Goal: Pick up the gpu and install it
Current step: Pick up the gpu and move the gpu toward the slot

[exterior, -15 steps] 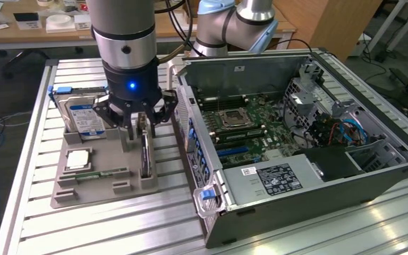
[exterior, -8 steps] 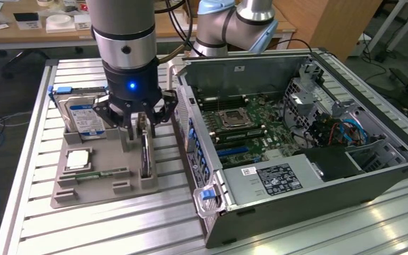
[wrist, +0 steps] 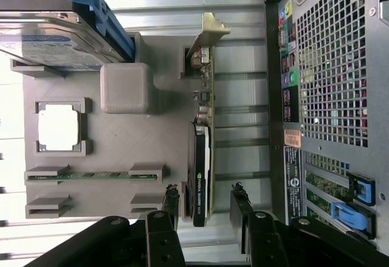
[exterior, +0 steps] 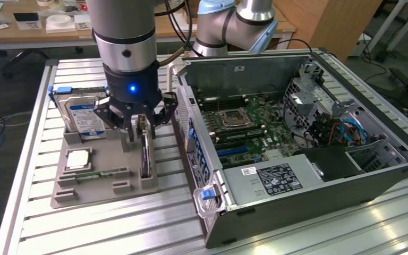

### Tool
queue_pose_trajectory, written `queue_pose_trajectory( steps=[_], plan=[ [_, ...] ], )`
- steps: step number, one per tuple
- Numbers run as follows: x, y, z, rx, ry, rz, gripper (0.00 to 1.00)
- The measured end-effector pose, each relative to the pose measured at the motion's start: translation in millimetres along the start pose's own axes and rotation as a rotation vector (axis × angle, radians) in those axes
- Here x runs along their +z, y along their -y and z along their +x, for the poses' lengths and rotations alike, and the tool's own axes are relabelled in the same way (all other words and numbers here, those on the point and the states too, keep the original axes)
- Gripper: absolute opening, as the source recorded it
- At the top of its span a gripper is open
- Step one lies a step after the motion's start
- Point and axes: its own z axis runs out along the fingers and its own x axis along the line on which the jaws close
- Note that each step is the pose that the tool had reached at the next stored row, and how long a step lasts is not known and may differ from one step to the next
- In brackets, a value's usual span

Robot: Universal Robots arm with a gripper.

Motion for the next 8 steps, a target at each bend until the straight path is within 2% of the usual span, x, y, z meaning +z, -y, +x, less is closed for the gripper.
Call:
queue_pose_trajectory(
  steps=[8],
  plan=[
    [2.7, -0.1, -2.8, 0.000, -0.0001, 0.0000, 0.47]
  ],
)
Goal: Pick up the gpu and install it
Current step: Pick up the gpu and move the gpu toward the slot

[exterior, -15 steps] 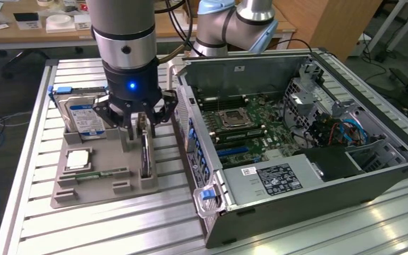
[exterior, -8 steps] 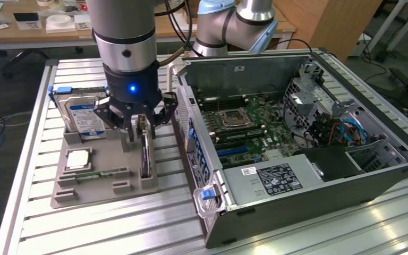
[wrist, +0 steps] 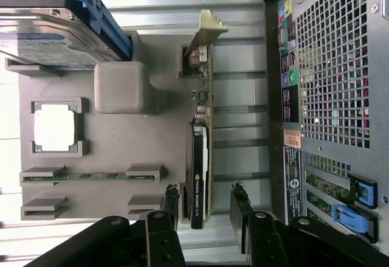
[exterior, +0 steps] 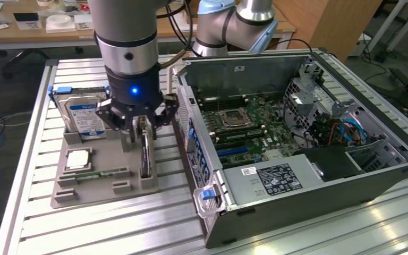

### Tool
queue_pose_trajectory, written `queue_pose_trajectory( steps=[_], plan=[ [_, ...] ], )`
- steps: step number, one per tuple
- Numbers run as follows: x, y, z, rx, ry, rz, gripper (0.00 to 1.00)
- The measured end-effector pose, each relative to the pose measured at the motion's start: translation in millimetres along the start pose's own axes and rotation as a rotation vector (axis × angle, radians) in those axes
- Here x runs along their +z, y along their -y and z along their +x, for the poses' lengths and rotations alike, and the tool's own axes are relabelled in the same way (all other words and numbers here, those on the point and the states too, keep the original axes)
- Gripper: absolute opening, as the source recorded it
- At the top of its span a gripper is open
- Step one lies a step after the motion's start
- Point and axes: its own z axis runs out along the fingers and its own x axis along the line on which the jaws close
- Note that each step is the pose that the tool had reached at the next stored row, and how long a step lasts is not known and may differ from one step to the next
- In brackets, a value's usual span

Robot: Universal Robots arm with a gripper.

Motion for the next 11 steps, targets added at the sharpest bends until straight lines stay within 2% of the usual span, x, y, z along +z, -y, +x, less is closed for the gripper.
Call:
queue_pose_trajectory(
  steps=[11],
  plan=[
    [1.0, -0.1, -0.5, 0.000, 0.0001, -0.0001, 0.47]
  ],
)
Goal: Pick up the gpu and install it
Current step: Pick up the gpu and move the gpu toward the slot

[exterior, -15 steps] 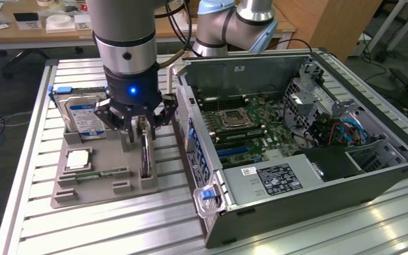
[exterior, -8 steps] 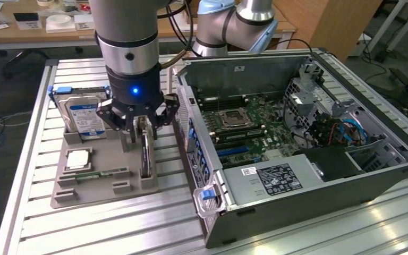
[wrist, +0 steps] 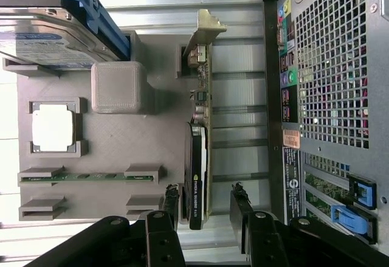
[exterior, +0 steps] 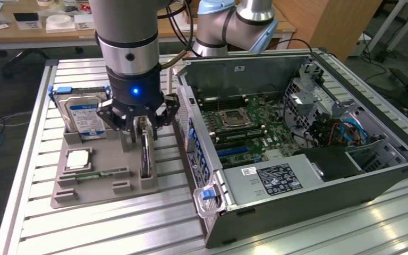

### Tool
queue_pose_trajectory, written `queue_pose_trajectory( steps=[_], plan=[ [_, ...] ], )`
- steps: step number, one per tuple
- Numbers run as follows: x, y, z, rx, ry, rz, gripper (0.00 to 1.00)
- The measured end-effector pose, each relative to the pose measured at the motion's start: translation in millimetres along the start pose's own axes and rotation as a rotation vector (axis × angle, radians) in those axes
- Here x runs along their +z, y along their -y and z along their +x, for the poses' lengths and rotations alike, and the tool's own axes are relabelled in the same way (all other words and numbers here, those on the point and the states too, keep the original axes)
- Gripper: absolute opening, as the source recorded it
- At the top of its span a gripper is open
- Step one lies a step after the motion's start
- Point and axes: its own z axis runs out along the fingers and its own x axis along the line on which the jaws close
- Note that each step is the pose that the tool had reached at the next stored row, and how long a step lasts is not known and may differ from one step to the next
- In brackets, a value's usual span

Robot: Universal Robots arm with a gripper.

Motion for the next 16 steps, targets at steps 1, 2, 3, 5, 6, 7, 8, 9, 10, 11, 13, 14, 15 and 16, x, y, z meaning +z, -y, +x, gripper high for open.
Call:
queue_pose_trajectory(
  steps=[1, 2, 3, 5, 6, 7, 8, 9, 10, 11, 13, 14, 15, 16],
  plan=[
    [0.1, 0.0, -0.1, 0.000, -0.0001, 0.0001, 0.47],
    [0.3, -0.1, -0.2, 0.000, -0.0001, 0.0000, 0.47],
    [0.6, -0.1, -0.3, 0.000, 0.0000, 0.0000, 0.47],
    [1.4, -0.3, -0.4, 0.000, 0.0000, -0.0003, 0.47],
    [2.0, -0.4, -0.5, 0.000, 0.0000, -0.0003, 0.47],
    [2.9, -0.5, -0.6, 0.000, 0.0000, -0.0003, 0.47],
    [3.8, -0.6, -0.7, 0.000, 0.0000, -0.0003, 0.47],
    [4.9, -0.7, -0.7, 0.000, -0.0001, -0.0003, 0.47],
    [6.0, -0.8, -0.6, 0.000, 0.0000, -0.0003, 0.47],
    [7.0, -0.9, -0.5, 0.000, -0.0001, -0.0003, 0.47],
    [8.8, -1.0, -0.5, 0.000, 0.0000, -0.0003, 0.47],
    [9.7, -1.1, -0.4, 0.000, 0.0000, -0.0003, 0.47],
    [10.5, -1.2, -0.4, 0.000, 0.0000, -0.0003, 0.47],
    [11.3, -1.3, -0.4, 0.000, -0.0001, -0.0003, 0.47]
  ],
)
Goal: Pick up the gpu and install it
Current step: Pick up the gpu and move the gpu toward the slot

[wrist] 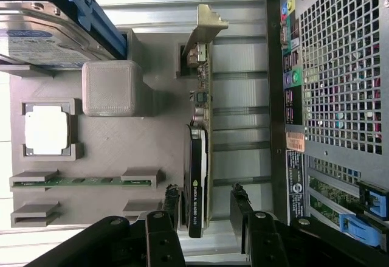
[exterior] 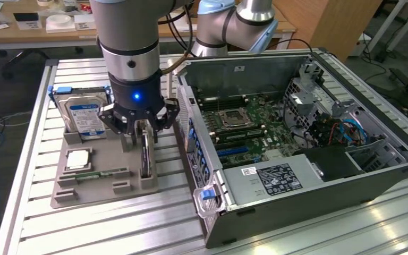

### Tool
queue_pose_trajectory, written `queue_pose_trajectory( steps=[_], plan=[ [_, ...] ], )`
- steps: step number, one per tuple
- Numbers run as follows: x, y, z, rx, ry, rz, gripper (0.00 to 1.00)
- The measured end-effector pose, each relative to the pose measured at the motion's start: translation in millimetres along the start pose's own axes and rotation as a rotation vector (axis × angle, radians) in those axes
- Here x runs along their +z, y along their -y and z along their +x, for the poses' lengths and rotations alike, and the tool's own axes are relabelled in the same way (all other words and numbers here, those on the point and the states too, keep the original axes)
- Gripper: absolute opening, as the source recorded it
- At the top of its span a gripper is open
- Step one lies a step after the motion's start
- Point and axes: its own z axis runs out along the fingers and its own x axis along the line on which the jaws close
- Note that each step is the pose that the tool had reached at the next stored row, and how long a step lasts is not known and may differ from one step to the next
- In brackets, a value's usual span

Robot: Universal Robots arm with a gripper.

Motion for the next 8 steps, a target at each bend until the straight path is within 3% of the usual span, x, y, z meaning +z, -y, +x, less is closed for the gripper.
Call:
queue_pose_trajectory(
  steps=[8],
  plan=[
    [2.7, -0.1, 0.1, 0.000, 0.0000, 0.0001, 0.47]
  ],
)
